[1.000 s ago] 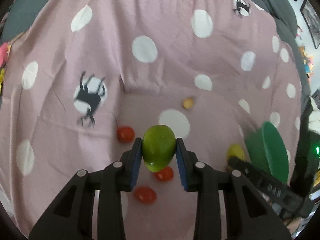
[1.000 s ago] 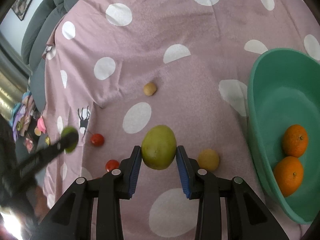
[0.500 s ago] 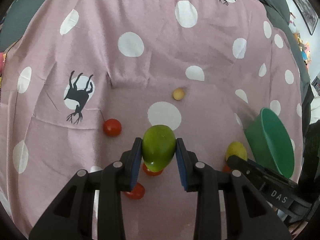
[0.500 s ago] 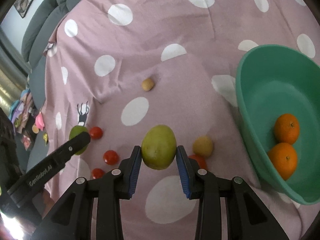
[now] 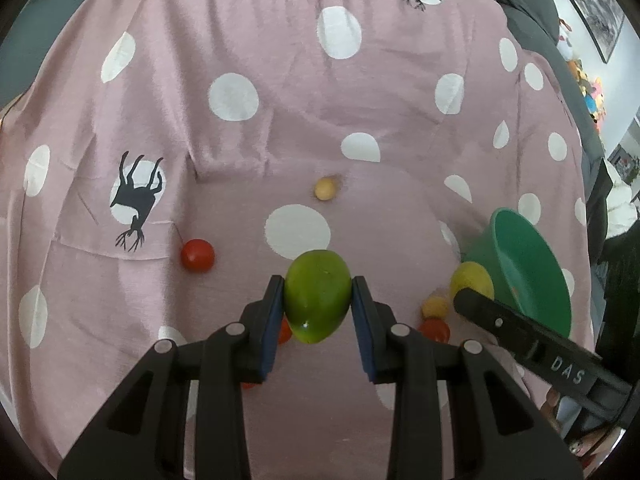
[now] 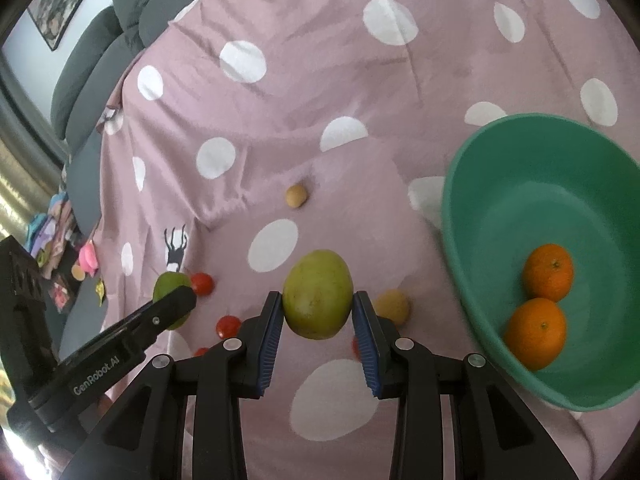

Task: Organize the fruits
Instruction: 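Carry the pear in the right gripper while the left carries the lime toward the bowl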

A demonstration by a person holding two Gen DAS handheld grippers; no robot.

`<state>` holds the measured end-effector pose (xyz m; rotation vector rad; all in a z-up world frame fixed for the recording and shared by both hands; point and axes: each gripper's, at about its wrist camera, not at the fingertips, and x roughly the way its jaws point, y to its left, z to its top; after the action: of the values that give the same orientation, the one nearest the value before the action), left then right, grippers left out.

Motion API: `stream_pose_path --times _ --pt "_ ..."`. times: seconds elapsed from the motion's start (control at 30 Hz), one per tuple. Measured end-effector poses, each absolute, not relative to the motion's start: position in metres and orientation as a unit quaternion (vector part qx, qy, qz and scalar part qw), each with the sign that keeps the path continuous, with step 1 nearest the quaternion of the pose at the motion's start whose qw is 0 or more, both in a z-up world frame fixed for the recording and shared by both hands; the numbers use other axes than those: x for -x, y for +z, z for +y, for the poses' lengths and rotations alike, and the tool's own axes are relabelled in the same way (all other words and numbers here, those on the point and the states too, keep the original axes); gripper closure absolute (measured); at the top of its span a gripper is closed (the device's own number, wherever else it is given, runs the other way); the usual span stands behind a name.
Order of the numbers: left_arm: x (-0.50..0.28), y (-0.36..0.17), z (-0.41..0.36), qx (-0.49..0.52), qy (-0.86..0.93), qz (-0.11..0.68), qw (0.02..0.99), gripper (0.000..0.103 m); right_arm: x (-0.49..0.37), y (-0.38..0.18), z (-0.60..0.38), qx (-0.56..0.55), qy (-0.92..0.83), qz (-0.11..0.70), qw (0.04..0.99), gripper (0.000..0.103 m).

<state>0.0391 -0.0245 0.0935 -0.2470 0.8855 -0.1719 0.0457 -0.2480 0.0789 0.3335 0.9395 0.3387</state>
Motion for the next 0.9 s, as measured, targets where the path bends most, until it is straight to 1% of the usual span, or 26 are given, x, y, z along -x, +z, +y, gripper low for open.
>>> stream_pose_path --times 0.3,0.47,0.6,0.9 --pt "-0.039 0.092 -0.037 0.122 -0.1 0.432 0.888 0.07 -0.044 0.084 -0.262 -0.173 0.158 0.437 0.868 0.066" --pt "-0.045 0.103 -0.053 0.129 -0.137 0.439 0.879 0.07 -0.038 0.096 -0.277 -0.179 0.151 0.415 0.879 0.066" --pt "-0.045 0.126 -0.081 0.112 -0.146 0.406 0.895 0.07 -0.031 0.105 -0.299 -0.187 0.114 0.393 0.893 0.066" --pt "-0.056 0.133 -0.145 0.093 -0.207 0.408 0.884 0.07 -0.024 0.111 -0.35 -0.207 0.035 0.369 0.906 0.066"
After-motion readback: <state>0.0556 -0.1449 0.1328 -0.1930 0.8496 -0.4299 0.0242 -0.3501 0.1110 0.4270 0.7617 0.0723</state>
